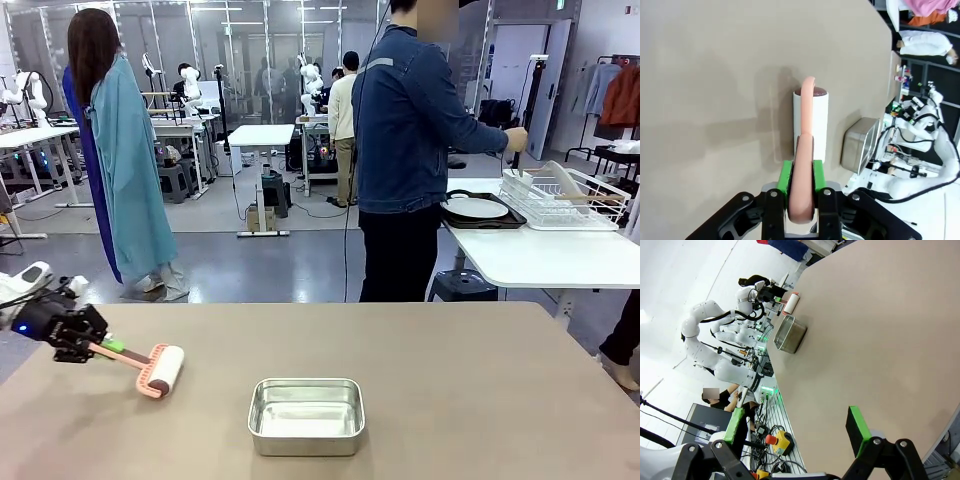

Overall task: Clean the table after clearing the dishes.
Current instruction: When the right (or left) Handle tray is removed, use the right hand (or left hand) to clean the right (or left) side of the table with the Lint Roller.

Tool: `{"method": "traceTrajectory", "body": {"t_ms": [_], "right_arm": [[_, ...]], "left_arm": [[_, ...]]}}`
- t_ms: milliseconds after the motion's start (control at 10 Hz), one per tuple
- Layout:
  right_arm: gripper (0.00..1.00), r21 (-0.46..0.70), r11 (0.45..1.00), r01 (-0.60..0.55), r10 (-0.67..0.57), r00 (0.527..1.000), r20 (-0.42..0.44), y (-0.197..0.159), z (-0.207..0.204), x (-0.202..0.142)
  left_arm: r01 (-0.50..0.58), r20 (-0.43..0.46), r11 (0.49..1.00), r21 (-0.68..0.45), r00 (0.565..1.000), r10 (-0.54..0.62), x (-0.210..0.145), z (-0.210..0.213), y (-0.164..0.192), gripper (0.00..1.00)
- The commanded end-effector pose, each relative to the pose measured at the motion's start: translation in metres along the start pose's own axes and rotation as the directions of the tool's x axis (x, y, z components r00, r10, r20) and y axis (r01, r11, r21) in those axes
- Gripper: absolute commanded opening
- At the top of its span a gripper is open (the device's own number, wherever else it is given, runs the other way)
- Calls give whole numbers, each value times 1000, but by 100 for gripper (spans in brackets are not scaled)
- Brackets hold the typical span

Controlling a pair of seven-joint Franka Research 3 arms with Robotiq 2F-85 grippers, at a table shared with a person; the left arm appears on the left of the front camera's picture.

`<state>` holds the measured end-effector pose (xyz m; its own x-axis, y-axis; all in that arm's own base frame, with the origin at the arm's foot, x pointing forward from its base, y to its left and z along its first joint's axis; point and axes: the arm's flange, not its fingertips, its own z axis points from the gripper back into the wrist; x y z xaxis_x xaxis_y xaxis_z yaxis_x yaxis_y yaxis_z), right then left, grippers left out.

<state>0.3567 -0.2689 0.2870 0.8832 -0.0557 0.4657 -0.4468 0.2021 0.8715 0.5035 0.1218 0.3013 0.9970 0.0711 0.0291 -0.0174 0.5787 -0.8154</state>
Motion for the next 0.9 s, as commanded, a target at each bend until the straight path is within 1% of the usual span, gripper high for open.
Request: {"method": "traceTrajectory", "body": {"t_ms": [0,300,400,500,700,800], "right_arm": [[100,-13,1000,3,-3,1000,-12,4,-1,0],[100,-13,1000,3,-3,1000,-12,4,-1,0],[100,-13,1000,3,-3,1000,-12,4,-1,0],[100,-13,1000,3,-3,1000,-12,4,-1,0],[100,-13,1000,3,-3,1000,-12,4,-1,0],[100,-13,1000,3,-3,1000,-12,4,-1,0]], "left_arm": [[-17,-11,996,84,1000,18,-6,24,46,21],[-12,-23,991,134,1000,15,-21,83,67,21],[-16,-25,994,107,1000,19,-24,102,68,21],[-12,-6,989,145,1000,14,-26,116,67,21],[-11,20,980,196,1000,7,-37,143,52,21],[-2,28,969,248,1000,-5,-49,154,34,21]]}}
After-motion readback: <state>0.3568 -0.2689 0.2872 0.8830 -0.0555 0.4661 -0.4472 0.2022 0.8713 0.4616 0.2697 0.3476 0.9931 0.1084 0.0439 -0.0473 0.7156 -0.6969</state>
